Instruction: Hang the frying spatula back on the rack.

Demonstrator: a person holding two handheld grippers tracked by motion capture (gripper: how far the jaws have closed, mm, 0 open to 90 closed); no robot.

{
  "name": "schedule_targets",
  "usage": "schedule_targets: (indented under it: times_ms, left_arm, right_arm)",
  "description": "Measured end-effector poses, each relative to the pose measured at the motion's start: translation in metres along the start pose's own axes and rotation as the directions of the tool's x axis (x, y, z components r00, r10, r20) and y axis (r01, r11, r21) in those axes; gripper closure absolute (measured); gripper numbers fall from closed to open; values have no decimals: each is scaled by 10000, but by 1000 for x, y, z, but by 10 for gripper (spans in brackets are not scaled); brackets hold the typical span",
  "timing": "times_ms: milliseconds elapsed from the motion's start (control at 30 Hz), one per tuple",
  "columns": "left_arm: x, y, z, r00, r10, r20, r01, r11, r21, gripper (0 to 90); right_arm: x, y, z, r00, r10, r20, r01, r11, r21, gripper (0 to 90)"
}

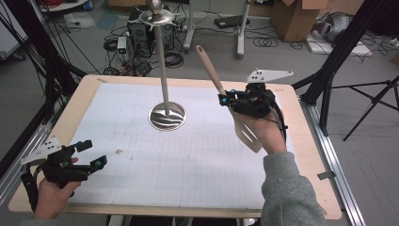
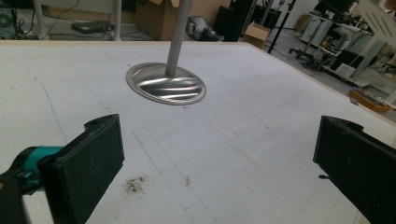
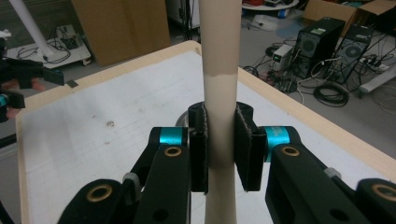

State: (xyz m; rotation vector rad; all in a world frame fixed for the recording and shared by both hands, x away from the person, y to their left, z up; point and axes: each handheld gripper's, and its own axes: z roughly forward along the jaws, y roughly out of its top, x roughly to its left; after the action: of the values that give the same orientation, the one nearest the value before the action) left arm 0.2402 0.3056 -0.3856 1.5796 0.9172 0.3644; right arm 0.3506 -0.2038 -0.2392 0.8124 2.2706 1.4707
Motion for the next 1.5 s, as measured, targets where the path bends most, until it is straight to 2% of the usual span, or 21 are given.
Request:
schedule_targets:
  times_ms: [633,1067,1300,1500]
  left_arm:
    - [-1,-2,-6,10000,-72,-59,71,10000,-41,21]
    - [-2,-2,-11,9999,-74,-119,73,9999,-76,21]
    - [-1,-3,-12,9998,-144,-117,142,9998,-107,21]
    - [-1,-3,-12,9998,-136,-122,135,9999,-99,21]
  right_arm:
    - [-5,34,17,9996,-26,-263,21,9998,-194,781]
    - [3,56,23,9999,-157,-45,157,9997,-170,781]
    - [6,60,29,9997,-220,-66,220,9998,-41,781]
    - [5,63,32,10000,-86,16,86,10000,-33,781]
